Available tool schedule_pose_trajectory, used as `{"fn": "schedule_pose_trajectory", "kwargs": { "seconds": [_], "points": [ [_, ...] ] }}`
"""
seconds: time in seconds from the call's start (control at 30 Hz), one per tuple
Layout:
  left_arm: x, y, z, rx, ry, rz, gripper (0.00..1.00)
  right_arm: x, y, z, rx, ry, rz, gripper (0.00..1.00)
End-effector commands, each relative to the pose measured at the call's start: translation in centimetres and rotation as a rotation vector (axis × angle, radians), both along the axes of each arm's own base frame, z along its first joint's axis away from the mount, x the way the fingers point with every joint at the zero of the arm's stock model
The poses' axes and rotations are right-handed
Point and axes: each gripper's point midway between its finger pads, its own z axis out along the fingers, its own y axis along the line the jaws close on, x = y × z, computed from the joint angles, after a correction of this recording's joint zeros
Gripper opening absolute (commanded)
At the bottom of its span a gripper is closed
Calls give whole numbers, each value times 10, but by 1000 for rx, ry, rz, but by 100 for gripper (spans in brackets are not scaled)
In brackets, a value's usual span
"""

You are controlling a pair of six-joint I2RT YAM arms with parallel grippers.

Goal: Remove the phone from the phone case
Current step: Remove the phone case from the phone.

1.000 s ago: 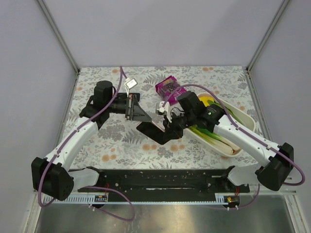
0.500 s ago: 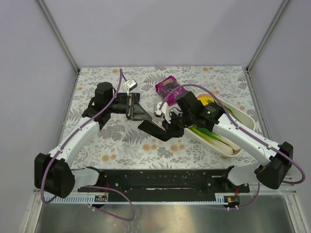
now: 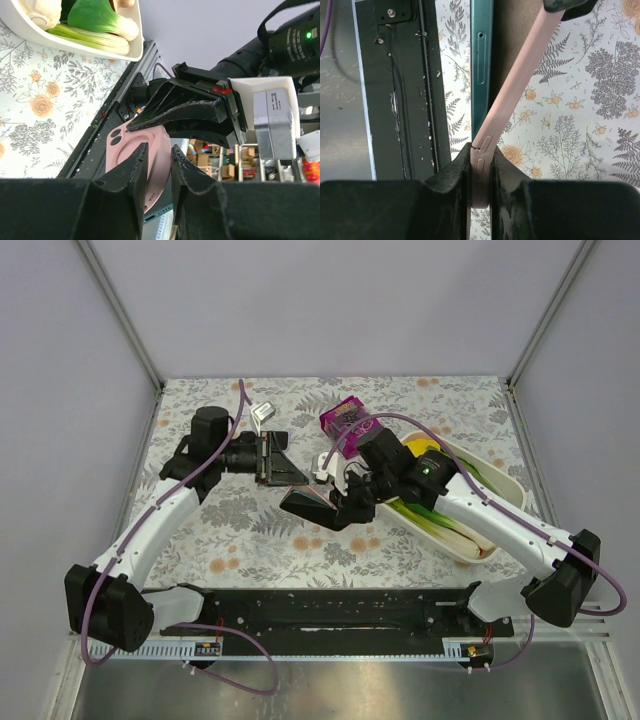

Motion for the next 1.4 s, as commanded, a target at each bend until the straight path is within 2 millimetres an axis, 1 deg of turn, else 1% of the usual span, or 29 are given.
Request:
{"fn": "schedule_pose_trajectory", "kwargs": {
  "seconds": [0.0, 0.17, 0.27, 0.33, 0.47, 0.53, 0.6, 0.73, 0.8, 0.97, 1.1, 1.23, 1.37],
  "points": [
    [33, 15, -19, 140, -134, 146, 0, -12, 24, 82, 260, -144, 141, 0],
    [11, 11, -8, 121, -264, 13, 0, -5, 25, 86, 313, -55, 100, 0],
    [-1, 12, -11, 130, -322, -55, 8, -1, 23, 92, 350, -12, 83, 0],
    [-9, 12, -13, 118, -356, -104, 15, 2, 23, 94, 362, 1, 75, 0],
    [-21, 16, -16, 116, -410, -168, 27, 5, 23, 95, 379, 34, 65, 0],
    [-28, 18, -17, 121, -446, -195, 34, 7, 22, 96, 387, 48, 55, 0],
    [-34, 19, -15, 98, -475, -222, 42, 8, 22, 96, 394, 58, 53, 0],
    [-42, 18, -11, 63, -472, -247, 49, 9, 22, 97, 408, 71, 45, 0],
    [-45, 17, -9, 48, -467, -259, 51, 10, 22, 97, 416, 79, 46, 0],
    [-57, 17, -4, -21, -545, -322, 57, 11, 23, 98, 440, 119, 41, 0],
    [-70, 17, 5, -106, -585, -381, 60, 14, 22, 97, 459, 153, 31, 0],
    [-81, 18, 13, -181, -589, -426, 62, 17, 20, 97, 477, 168, 16, 0],
    [-84, 19, 11, -199, -570, -439, 64, 19, 18, 96, 484, 175, 6, 0]
  ]
}}
